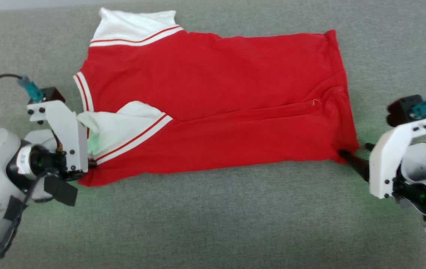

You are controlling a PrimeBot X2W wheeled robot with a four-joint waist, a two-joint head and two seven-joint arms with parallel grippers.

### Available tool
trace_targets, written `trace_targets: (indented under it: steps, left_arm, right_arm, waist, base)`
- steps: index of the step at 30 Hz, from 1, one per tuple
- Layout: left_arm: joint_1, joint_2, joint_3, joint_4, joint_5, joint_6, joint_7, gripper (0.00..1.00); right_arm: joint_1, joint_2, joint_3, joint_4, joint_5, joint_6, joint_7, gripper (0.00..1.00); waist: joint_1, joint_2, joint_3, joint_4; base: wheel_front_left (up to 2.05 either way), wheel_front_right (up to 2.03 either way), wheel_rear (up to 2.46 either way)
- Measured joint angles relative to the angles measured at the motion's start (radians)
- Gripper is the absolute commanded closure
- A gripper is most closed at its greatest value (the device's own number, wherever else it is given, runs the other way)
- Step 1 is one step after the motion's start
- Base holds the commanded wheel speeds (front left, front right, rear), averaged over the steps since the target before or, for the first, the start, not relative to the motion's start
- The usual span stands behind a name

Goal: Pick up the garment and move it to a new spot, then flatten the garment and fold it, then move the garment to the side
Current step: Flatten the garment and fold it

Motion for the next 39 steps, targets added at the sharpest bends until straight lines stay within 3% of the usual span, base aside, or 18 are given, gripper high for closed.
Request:
trace_targets:
  steps: [6,7,8,9,10,26,39]
  left_arm:
    - [-0.02,-0.02,-0.001,0.0,0.004,-0.016,-0.003,1.0]
    - [-0.023,-0.024,-0.001,0.003,0.004,-0.017,-0.003,1.0]
    - [-0.026,-0.028,-0.001,0.006,0.005,-0.021,-0.004,1.0]
    - [-0.028,-0.033,-0.001,0.011,0.005,-0.023,-0.006,1.0]
    - [-0.029,-0.037,-0.001,0.014,0.005,-0.026,-0.008,1.0]
    - [-0.022,-0.065,0.001,0.047,-0.016,-0.045,-0.007,1.0]
    - [0.035,-0.026,-0.021,-0.027,-0.022,-0.018,0.026,1.0]
  right_arm:
    - [-0.091,0.009,0.044,0.078,0.026,0.0,0.091,0.0]
    - [-0.102,0.012,0.047,0.093,0.031,0.0,0.096,0.04]
    - [-0.112,0.016,0.049,0.104,0.037,0.0,0.099,0.46]
    - [-0.122,0.016,0.05,0.116,0.034,0.0,0.099,0.79]
    - [-0.131,0.013,0.057,0.124,0.026,0.0,0.098,1.0]
    - [-0.161,-0.014,0.039,0.16,0.045,0.0,0.139,1.0]
    - [-0.094,-0.063,-0.015,0.076,0.052,0.0,0.236,1.0]
  waist:
    - [0.0,0.0,0.022,0.024]
    - [0.0,0.0,0.025,0.028]
    - [0.0,0.0,0.028,0.033]
    - [0.0,0.0,0.03,0.037]
    - [0.0,0.0,0.032,0.041]
    - [0.0,0.0,-0.022,0.066]
    - [0.0,0.0,-0.105,0.083]
  base:
    - [0.0,0.0,0.0]
    - [0.0,0.0,0.0]
    - [0.0,0.0,0.0]
    - [0.0,0.0,0.0]
    - [0.0,0.0,0.0]
    - [0.0,0.0,0.0]
    - [0.0,0.0,0.0]
